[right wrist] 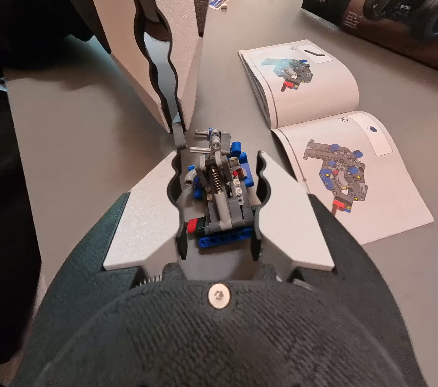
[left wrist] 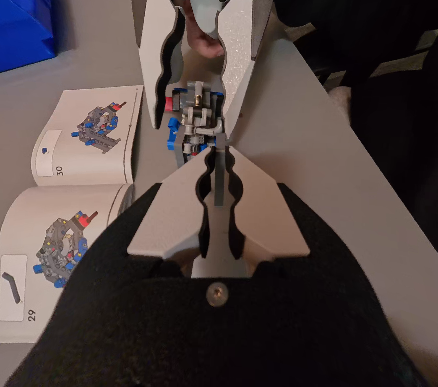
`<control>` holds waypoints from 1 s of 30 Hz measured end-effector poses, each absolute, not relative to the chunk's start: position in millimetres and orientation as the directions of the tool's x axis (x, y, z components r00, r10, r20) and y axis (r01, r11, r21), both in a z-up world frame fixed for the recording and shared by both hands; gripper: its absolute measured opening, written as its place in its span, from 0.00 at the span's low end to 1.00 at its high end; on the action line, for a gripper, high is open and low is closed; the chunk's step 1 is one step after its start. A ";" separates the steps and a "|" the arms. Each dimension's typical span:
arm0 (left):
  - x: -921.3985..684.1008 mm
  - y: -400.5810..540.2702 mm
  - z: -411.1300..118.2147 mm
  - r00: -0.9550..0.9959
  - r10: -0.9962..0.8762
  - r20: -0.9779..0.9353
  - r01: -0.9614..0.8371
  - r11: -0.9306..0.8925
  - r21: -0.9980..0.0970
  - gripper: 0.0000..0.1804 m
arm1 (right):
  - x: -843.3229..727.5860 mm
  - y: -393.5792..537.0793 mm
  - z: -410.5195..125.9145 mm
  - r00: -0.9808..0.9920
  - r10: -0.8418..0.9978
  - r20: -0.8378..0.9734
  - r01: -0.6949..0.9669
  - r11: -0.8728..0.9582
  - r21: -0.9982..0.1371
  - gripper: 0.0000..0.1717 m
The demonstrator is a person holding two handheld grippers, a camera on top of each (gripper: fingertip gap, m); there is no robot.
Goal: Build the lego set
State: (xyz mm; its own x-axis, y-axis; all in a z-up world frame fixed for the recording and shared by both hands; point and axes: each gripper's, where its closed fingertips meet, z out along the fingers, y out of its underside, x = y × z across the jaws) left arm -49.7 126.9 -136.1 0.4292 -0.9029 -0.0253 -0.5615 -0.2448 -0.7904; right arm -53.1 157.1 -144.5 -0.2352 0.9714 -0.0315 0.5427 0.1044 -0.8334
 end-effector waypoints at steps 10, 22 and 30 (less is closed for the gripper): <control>-50.6 131.1 -136.4 0.435 -0.900 -0.023 -0.555 -0.248 -0.794 0.03 | -54.5 149.3 -145.6 -0.238 0.970 -0.054 0.503 0.076 -0.861 0.31; -46.7 131.6 -132.3 0.428 -0.901 -0.063 -0.585 -0.223 -0.780 0.03 | -55.0 150.7 -138.6 -0.238 0.971 -0.034 0.437 0.076 -0.896 0.28; -46.0 131.3 -135.3 0.426 -0.904 -0.023 -0.559 -0.243 -0.793 0.03 | -53.6 150.9 -141.8 -0.245 0.969 -0.022 0.436 0.090 -0.895 0.28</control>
